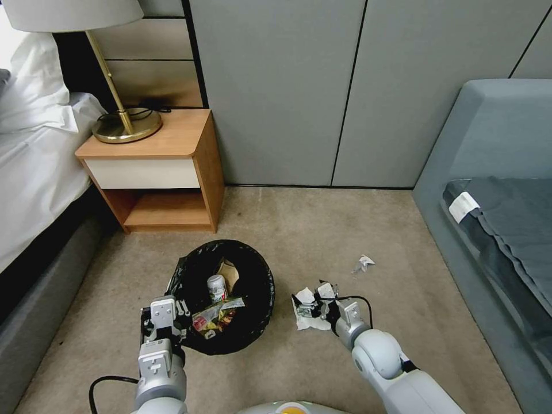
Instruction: Pick up the trash bin, then pick up the garbage from the floor and place it into the trash bin.
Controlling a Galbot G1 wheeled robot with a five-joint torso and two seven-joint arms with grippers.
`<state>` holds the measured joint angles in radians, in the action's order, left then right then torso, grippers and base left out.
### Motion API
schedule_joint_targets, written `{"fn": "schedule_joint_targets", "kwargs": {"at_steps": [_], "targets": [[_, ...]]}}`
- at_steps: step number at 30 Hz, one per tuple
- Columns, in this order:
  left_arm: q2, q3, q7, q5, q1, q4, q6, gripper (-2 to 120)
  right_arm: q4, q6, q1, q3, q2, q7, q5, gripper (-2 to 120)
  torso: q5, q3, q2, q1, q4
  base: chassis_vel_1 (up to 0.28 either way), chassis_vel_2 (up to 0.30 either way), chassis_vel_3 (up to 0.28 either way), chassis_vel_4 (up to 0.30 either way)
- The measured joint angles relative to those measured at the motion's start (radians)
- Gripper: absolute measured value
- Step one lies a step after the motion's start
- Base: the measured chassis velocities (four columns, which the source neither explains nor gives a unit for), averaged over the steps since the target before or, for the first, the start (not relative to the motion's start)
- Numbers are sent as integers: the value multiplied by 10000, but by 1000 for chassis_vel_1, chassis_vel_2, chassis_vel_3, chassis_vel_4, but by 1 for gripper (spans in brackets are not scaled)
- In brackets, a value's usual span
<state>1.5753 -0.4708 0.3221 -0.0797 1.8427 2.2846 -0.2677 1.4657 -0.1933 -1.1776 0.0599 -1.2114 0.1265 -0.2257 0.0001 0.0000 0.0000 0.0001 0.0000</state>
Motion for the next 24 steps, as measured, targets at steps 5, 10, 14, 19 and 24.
{"fn": "schedule_joint_targets", "kwargs": {"at_steps": [5, 10, 14, 19, 24], "targets": [[15, -2, 3, -20, 79, 33, 24, 1, -686, 174, 269, -89, -209, 372, 422, 100, -1, 0, 0, 0, 1, 0, 0, 0, 0], [44, -6, 7, -23, 58, 79, 25, 1, -1342, 583, 476, -192, -519, 536, 817, 100, -3, 0, 0, 0, 0, 0, 0, 0, 0], [61, -2, 9, -23, 53, 79, 26, 1, -1873, 829, 702, -231, -735, 568, 1019, 100, -1, -1, 0, 0, 0, 0, 0, 0, 0], [71, -1, 13, -23, 69, 37, 45, 1, -2481, 964, 942, -236, -958, 569, 1129, 100, -1, 0, 0, 0, 0, 0, 0, 0, 0], [73, 5, 18, -23, 54, 7, 52, 1, -3280, 1189, 1145, -171, -1186, 564, 1383, 100, -1, 0, 0, 0, 0, 0, 0, 0, 0]]}}
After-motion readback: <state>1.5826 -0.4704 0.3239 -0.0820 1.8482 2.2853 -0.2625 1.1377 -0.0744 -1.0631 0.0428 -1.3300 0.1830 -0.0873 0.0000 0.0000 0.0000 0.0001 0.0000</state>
